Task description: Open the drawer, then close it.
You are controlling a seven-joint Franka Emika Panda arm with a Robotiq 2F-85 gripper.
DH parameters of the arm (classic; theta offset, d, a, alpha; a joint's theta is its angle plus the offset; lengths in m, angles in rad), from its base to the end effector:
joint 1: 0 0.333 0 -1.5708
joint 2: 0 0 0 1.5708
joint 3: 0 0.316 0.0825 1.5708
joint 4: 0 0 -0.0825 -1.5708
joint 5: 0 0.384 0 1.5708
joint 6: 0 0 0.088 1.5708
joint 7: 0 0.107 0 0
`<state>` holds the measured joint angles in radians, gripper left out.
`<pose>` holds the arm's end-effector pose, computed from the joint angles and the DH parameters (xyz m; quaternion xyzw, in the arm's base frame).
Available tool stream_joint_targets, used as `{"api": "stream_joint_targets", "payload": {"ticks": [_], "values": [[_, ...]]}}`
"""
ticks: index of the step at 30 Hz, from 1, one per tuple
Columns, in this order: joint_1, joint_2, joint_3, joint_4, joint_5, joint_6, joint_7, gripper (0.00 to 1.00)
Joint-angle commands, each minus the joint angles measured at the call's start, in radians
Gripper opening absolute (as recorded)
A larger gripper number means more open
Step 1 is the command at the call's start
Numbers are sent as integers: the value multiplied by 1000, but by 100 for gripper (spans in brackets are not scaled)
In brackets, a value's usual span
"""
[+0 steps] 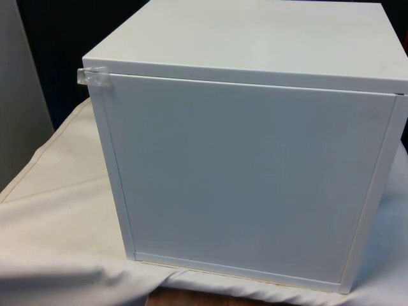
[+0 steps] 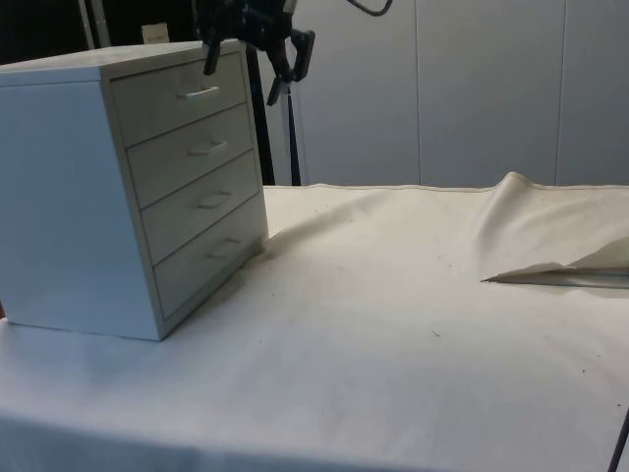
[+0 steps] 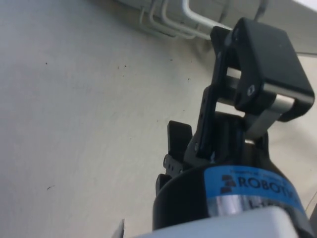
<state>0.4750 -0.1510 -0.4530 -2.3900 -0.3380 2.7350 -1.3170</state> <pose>0.5146 0.0205 0.4236 0.6729 0.6965 0.1490 0.1996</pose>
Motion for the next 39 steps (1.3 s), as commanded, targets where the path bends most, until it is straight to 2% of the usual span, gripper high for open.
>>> {"api": "stream_joint_targets", "payload": {"ticks": [1, 2, 3, 4, 7, 10, 11, 12, 17, 18, 19, 21, 25, 26, 27, 34, 35, 36, 39], "values": [[-9, 16, -1, 0, -19, 32, 21, 100], [-9, 22, -3, -1, -19, 39, 26, 100], [0, 11, -3, -4, 0, 16, 10, 100], [-10, 27, -4, -1, -19, 46, 31, 100], [-13, 48, -6, 0, -24, 66, 58, 100], [-13, 58, -7, 2, -24, 78, 73, 100], [-3, 50, -7, -5, 0, 64, 57, 100], [-13, 61, -8, 3, -24, 82, 78, 100], [-14, 73, -11, 10, -26, 104, 106, 100], [-3, 61, -10, -2, 0, 86, 84, 100], [-14, 75, -11, 11, -27, 108, 110, 100], [-15, 81, -13, 16, -30, 121, 122, 100], [-16, 95, -16, 21, -32, 144, 136, 100], [-3, 77, -14, 6, 0, 122, 111, 100], [-16, 99, -16, 22, -33, 151, 139, 100], [-11, 138, -18, 16, -30, 203, 155, 100], [-2, 127, -13, 5, 0, 189, 135, 100], [-11, 142, -19, 17, -31, 210, 156, 100], [-11, 150, -21, 19, -33, 228, 156, 100]]}}
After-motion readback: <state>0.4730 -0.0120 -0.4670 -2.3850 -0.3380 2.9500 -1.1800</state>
